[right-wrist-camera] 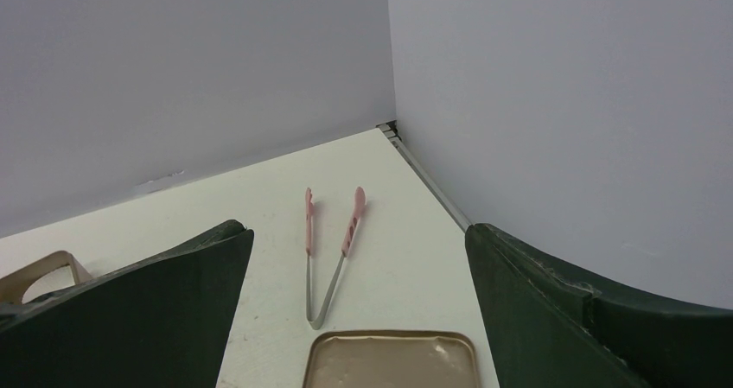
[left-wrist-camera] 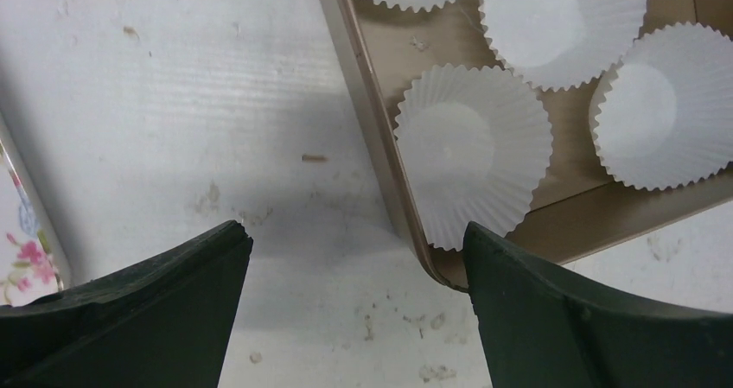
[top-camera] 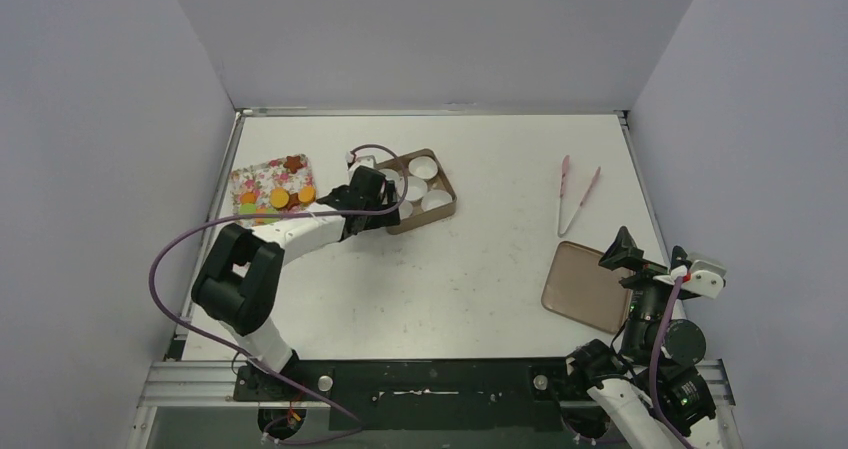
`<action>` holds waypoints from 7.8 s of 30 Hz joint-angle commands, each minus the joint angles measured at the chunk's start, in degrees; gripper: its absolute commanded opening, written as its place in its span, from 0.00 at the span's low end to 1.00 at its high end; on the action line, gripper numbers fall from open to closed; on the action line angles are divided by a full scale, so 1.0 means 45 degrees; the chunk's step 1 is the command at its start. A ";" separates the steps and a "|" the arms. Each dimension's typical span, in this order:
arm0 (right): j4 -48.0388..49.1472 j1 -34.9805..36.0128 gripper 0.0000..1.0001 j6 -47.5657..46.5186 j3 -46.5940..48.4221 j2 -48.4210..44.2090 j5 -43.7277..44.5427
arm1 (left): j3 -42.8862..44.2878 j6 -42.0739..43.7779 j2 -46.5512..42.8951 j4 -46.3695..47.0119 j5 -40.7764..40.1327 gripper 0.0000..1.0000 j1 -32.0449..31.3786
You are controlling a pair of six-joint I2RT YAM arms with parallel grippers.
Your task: Pack the cookies
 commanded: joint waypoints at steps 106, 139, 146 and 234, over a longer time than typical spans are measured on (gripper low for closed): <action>0.4705 -0.8487 0.00 0.5978 0.7251 2.2942 -1.1222 | -0.4752 0.3103 -1.4840 -0.0335 -0.0019 0.97 0.2517; 1.6188 -0.4371 0.00 1.3744 0.1283 1.8175 -1.6273 | -0.5463 -0.2887 -0.7286 1.1451 0.4930 0.97 -0.0667; 1.6863 -0.3217 0.00 1.4377 0.1409 1.8021 -1.6112 | -0.5678 -0.3449 -0.6185 1.3664 0.5498 0.97 -0.1307; 1.6346 -0.1342 0.59 1.3477 0.1429 1.7372 -1.6970 | -0.6295 -0.3829 -0.6990 1.2176 0.4673 0.30 -0.1960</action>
